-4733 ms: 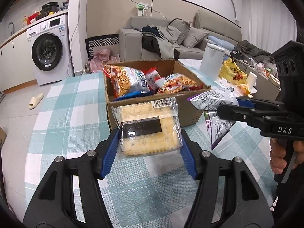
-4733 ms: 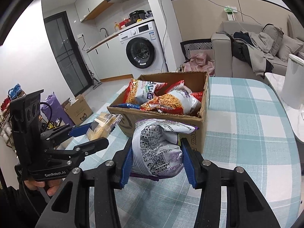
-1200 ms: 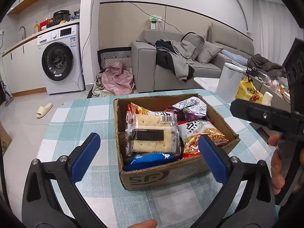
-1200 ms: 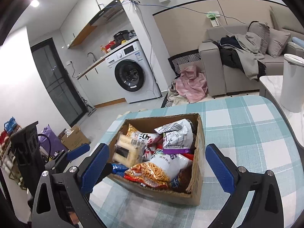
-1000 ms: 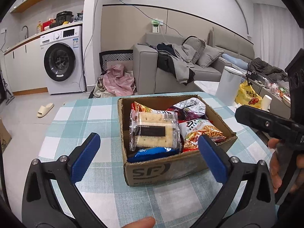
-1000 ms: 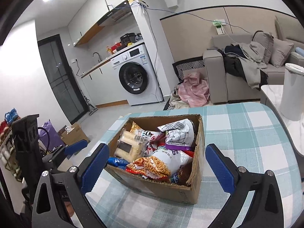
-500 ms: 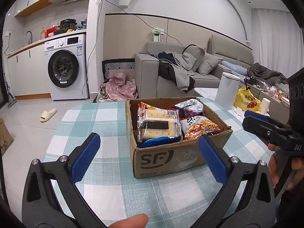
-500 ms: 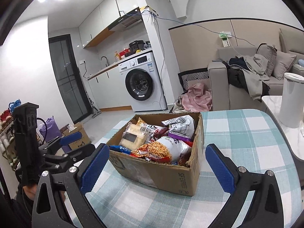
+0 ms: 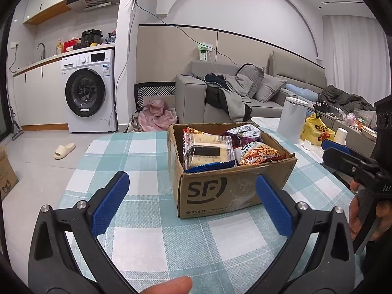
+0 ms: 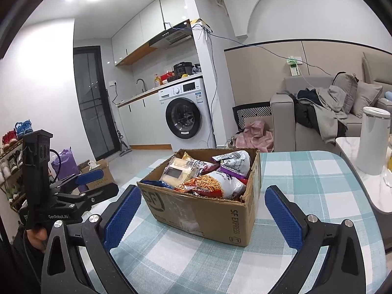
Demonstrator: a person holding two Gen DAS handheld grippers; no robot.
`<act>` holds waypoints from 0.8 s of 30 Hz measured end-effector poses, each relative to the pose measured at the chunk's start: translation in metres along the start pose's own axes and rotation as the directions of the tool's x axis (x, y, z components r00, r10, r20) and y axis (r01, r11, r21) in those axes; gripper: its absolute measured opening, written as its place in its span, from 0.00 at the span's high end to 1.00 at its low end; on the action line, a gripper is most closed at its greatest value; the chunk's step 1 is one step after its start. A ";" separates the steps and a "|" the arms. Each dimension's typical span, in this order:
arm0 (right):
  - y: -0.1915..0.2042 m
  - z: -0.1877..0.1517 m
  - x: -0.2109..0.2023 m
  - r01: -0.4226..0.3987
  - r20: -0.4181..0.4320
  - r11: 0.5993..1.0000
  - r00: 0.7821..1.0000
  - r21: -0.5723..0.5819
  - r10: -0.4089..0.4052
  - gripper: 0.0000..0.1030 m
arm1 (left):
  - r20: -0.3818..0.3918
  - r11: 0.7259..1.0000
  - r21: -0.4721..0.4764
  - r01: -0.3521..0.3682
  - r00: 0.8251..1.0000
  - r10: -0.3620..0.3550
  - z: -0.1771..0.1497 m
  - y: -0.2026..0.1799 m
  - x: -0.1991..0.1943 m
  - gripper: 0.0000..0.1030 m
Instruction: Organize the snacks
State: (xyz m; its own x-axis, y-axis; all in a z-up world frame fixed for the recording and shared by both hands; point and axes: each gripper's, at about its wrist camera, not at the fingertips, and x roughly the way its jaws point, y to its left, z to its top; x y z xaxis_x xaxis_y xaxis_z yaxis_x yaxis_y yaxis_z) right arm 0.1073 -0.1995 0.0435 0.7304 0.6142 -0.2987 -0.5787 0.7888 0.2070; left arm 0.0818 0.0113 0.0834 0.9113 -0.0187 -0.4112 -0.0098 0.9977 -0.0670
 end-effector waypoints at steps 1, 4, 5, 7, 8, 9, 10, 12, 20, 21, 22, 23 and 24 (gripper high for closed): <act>0.001 -0.002 -0.001 0.005 0.005 1.000 1.000 -0.007 -0.005 0.00 | 0.006 1.000 -0.001 -0.004 1.000 0.004 -0.003 0.001 -0.002 0.00; 0.004 -0.009 -0.002 0.013 0.008 1.000 1.000 -0.027 -0.012 0.00 | 0.010 1.000 -0.009 -0.019 1.000 0.019 -0.009 0.006 -0.004 0.00; 0.004 -0.011 -0.002 0.013 0.008 1.000 1.000 -0.028 -0.012 0.00 | 0.010 1.000 -0.011 -0.022 1.000 0.022 -0.012 0.007 -0.004 0.00; 0.002 -0.016 -0.003 0.016 0.012 1.000 1.000 -0.026 -0.016 0.00 | 0.009 0.999 -0.016 -0.030 0.999 0.030 -0.017 0.012 -0.005 0.00; 0.002 -0.016 -0.002 0.018 0.013 1.000 1.000 -0.025 -0.018 0.00 | 0.008 0.999 -0.017 -0.032 0.999 0.032 -0.019 0.014 -0.005 0.00; 0.002 -0.018 -0.002 0.020 0.012 1.000 1.000 -0.024 -0.019 0.00 | 0.006 0.999 -0.016 -0.035 0.999 0.035 -0.022 0.015 -0.005 0.00; 0.001 -0.020 -0.002 0.021 0.010 1.000 1.000 -0.022 -0.020 0.00 | 0.003 0.999 -0.017 -0.038 0.999 0.038 -0.025 0.016 -0.005 0.00; 0.001 -0.024 -0.001 0.027 0.008 0.999 1.000 -0.023 -0.027 0.00 | -0.003 0.999 -0.018 -0.042 0.999 0.042 -0.029 0.018 -0.004 0.00; 0.003 -0.033 0.001 0.042 0.012 0.998 0.999 -0.053 -0.041 0.00 | -0.003 0.998 -0.030 -0.049 0.999 0.049 -0.046 0.022 0.000 0.00; 0.003 -0.033 0.001 0.042 0.013 0.998 0.999 -0.054 -0.041 0.00 | -0.004 0.998 -0.033 -0.049 0.999 0.048 -0.047 0.022 0.001 0.00; 0.003 -0.033 0.002 0.044 0.013 0.997 0.999 -0.056 -0.044 0.00 | -0.006 0.998 -0.035 -0.048 0.999 0.048 -0.047 0.022 0.001 0.00; 0.003 -0.034 0.003 0.049 0.011 0.997 0.999 -0.060 -0.049 0.00 | -0.007 0.998 -0.035 -0.049 0.999 0.049 -0.048 0.022 0.001 0.00; 0.003 -0.035 0.003 0.052 0.010 0.997 0.999 -0.063 -0.051 0.00 | -0.011 0.998 -0.033 -0.050 0.999 0.050 -0.049 0.022 0.003 0.00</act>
State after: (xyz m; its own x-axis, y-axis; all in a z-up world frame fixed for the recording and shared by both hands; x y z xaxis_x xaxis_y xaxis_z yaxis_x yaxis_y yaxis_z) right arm 0.0956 -0.1961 0.0108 0.7629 0.5730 -0.2995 -0.5617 0.8168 0.1318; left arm 0.0638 0.0301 0.0363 0.9053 0.0306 -0.4238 -0.0694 0.9947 -0.0764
